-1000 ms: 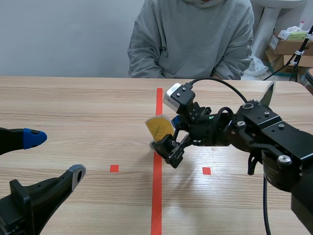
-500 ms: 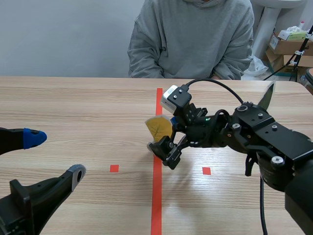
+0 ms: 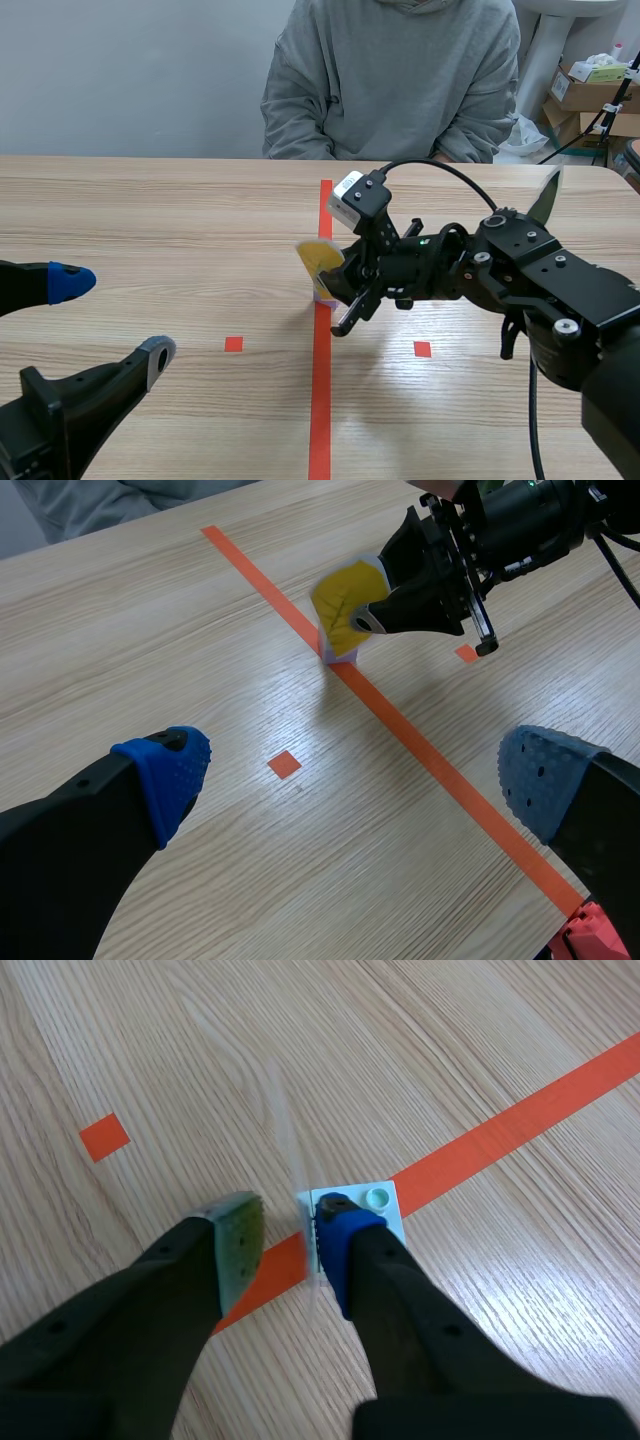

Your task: Do the leaf sorting experiment

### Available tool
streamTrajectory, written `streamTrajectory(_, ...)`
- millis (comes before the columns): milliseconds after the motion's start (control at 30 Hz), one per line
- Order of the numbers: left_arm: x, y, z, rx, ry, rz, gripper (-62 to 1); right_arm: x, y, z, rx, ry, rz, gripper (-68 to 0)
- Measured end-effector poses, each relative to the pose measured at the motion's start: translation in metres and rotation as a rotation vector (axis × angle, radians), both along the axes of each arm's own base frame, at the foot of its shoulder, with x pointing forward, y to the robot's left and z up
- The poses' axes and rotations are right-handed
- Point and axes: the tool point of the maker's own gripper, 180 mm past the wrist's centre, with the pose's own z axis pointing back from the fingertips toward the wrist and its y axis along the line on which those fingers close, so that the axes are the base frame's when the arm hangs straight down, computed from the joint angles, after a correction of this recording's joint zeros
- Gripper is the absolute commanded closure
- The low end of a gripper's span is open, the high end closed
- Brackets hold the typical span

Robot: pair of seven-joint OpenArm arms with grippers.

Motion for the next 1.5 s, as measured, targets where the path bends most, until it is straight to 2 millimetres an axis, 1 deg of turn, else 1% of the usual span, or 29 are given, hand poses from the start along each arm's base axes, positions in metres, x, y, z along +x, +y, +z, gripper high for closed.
streamTrajectory(200, 0.0, 0.0, 0.0, 0.0, 0.0, 0.0, -61.7, 0.0, 0.0, 0.0, 0.0, 0.0, 0.0, -1.1)
streamTrajectory(400, 0.0, 0.0, 0.0, 0.0, 0.0, 0.0, -61.7, 0.003, -0.003, 0.001, 0.002, -0.004, -0.019, -1.3)
streamTrajectory(500, 0.0, 0.0, 0.0, 0.0, 0.0, 0.0, -61.7, 0.01, -0.016, 0.009, 0.026, -0.028, -0.084, -1.3)
streamTrajectory(600, 0.0, 0.0, 0.0, 0.0, 0.0, 0.0, -61.7, 0.01, -0.038, 0.018, 0.037, -0.05, -0.146, -1.3)
streamTrajectory(667, 0.0, 0.0, 0.0, 0.0, 0.0, 0.0, -61.7, 0.006, -0.054, 0.022, 0.033, -0.068, -0.18, -1.3)
streamTrajectory(833, 0.0, 0.0, 0.0, 0.0, 0.0, 0.0, -61.7, -0.01, -0.09, 0.027, 0.005, -0.084, -0.265, -1.3)
streamTrajectory(967, 0.0, 0.0, 0.0, 0.0, 0.0, 0.0, -61.7, -0.021, -0.117, 0.035, 0.037, -0.073, -0.363, -1.3)
streamTrajectory(1000, 0.0, 0.0, 0.0, 0.0, 0.0, 0.0, -61.7, -0.023, -0.127, 0.038, 0.042, -0.076, -0.394, -1.3)
streamTrajectory(1067, 0.0, 0.0, 0.0, 0.0, 0.0, 0.0, -61.7, -0.026, -0.152, 0.04, 0.053, -0.08, -0.484, -1.3)
streamTrajectory(1200, 0.0, 0.0, 0.0, 0.0, 0.0, 0.0, -61.7, -0.035, -0.209, 0.034, 0.007, -0.065, -0.664, -1.3)
streamTrajectory(1233, 0.0, 0.0, 0.0, 0.0, 0.0, 0.0, -61.7, -0.035, -0.222, 0.032, -0.012, -0.063, -0.713, -1.3)
streamTrajectory(1300, 0.0, 0.0, 0.0, 0.0, 0.0, 0.0, -61.7, -0.034, -0.242, 0.032, -0.034, -0.075, -0.778, -1.2)
streamTrajectory(1433, 0.0, 0.0, 0.0, 0.0, 0.0, 0.0, -61.7, -0.023, -0.266, 0.039, -0.083, -0.117, -0.838, -1.2)
streamTrajectory(1500, 0.0, 0.0, 0.0, 0.0, 0.0, 0.0, -61.7, -0.015, -0.274, 0.041, -0.087, -0.125, -0.85, -1.2)
